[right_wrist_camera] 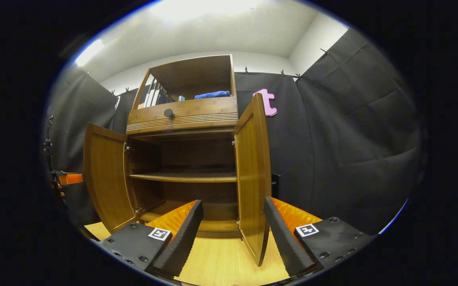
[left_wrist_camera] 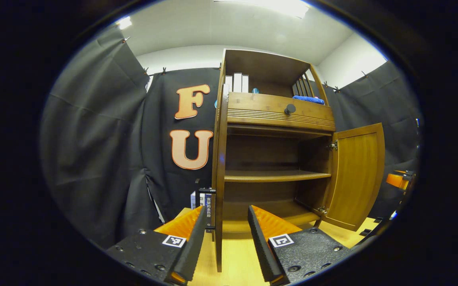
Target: Open the right door of the double-door shoe cabinet with the right hand, and open the left door with the left hand.
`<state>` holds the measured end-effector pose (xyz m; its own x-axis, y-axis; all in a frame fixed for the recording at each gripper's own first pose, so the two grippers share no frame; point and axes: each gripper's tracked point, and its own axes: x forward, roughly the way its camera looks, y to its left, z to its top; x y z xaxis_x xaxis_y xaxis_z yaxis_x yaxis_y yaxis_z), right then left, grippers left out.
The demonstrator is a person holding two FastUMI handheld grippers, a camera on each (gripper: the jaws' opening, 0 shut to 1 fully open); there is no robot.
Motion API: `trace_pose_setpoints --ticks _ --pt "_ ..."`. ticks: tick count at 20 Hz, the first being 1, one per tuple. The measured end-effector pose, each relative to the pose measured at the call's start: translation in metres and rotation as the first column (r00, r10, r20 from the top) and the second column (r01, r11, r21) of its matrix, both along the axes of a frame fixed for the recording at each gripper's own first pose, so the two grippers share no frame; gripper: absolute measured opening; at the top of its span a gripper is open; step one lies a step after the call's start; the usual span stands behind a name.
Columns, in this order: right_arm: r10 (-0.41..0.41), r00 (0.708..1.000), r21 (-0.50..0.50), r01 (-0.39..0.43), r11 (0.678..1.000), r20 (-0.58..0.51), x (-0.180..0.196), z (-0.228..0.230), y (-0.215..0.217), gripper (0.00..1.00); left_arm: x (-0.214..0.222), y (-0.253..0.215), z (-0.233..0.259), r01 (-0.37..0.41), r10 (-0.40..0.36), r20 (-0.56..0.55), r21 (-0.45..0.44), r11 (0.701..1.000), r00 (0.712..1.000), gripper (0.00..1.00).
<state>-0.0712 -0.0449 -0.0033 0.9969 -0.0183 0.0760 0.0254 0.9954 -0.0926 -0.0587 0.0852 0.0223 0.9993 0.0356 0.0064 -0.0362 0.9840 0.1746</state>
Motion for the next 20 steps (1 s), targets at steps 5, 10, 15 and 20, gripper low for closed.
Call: trace_pose_setpoints --ticks 5,10,15,20 --pt "-0.002 1.0 0.012 0.002 1.0 0.003 -0.003 -0.001 -0.007 0.99 0.001 -0.015 0.002 0.011 -0.011 0.01 -0.008 1.0 1.0 0.84" --pt "-0.013 1.0 0.025 0.013 1.0 0.006 -0.007 -0.002 -0.02 0.99 -0.002 -0.028 0.008 0.022 -0.022 0.028 -0.003 1.0 0.999 0.88" --pt "-0.017 1.0 0.028 0.017 0.999 0.003 -0.007 -0.003 -0.026 1.0 -0.001 -0.036 0.007 0.03 -0.03 0.031 -0.008 1.0 0.999 0.89" --pt "-0.017 1.0 0.03 0.017 0.999 0.01 -0.012 -0.002 -0.03 0.99 -0.001 -0.038 0.006 0.022 -0.022 0.03 -0.014 1.0 0.999 0.96"
